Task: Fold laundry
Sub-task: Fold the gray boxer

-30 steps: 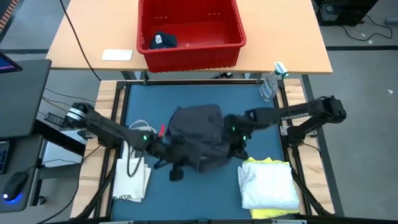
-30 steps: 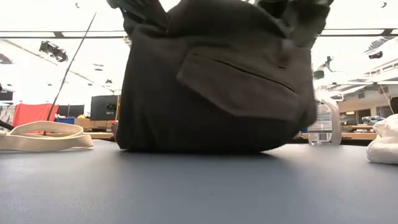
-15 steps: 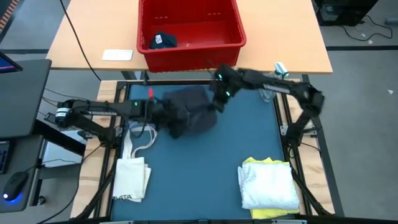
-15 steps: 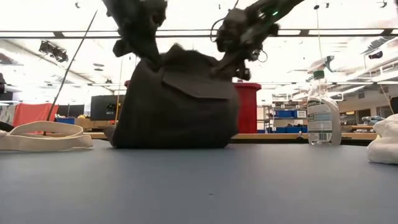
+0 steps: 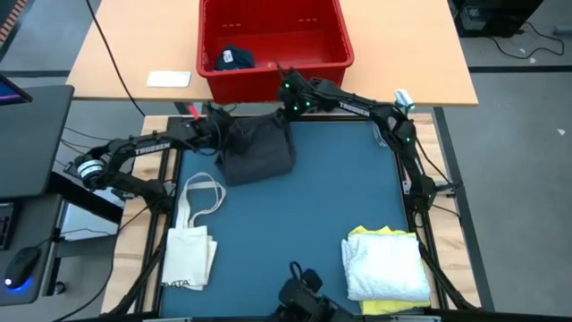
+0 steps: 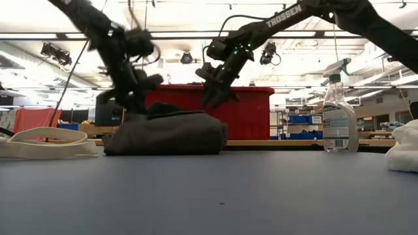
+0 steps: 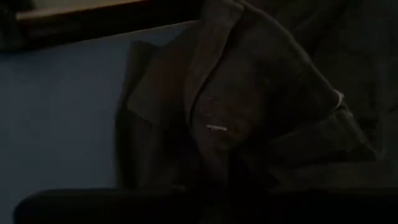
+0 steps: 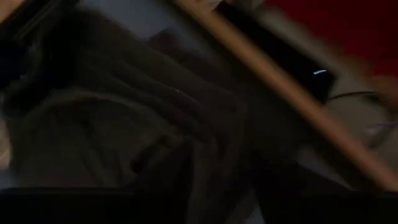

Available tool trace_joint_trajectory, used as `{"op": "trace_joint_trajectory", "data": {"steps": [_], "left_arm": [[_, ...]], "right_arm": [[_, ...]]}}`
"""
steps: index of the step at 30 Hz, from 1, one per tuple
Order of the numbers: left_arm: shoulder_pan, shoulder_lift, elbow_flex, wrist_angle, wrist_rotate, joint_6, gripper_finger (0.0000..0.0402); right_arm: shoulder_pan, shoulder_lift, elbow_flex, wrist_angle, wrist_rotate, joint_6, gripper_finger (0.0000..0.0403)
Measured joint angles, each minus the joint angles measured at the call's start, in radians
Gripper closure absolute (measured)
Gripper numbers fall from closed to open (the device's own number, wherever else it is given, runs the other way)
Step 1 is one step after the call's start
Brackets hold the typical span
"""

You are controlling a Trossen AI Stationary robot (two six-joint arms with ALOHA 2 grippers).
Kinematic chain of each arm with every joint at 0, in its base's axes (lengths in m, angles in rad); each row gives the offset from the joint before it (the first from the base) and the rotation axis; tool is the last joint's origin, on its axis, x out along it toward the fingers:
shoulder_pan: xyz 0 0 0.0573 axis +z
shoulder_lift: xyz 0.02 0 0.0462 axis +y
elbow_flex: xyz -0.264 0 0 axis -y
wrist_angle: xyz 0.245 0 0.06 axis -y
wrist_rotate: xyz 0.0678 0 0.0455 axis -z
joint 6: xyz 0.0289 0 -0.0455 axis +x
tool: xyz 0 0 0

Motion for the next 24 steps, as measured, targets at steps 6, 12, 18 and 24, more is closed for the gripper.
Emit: {"op": "trace_joint_trajectory", "data": {"steps": [6, 12, 18, 24], "left_arm": [[0.101, 0.003, -0.032, 0.049, 0.077, -0.050, 0.0300], [0.114, 0.002, -0.012, 0.069, 0.138, -0.017, 0.0280], [0.148, 0.001, 0.034, 0.065, 0.131, 0.006, 0.0265], [0.180, 0.001, 0.087, -0.087, 0.128, 0.044, 0.0264]], "right_arm": [[0.021, -0.043, 0.032, 0.003, 0.026, 0.071, 0.0184], [0.099, 0.017, 0.032, 0.021, -0.191, 0.056, 0.0204], [0.162, 0.132, 0.031, 0.040, -0.106, 0.098, 0.0237], [0.162, 0.183, 0.028, -0.033, -0.072, 0.152, 0.0273]]}}
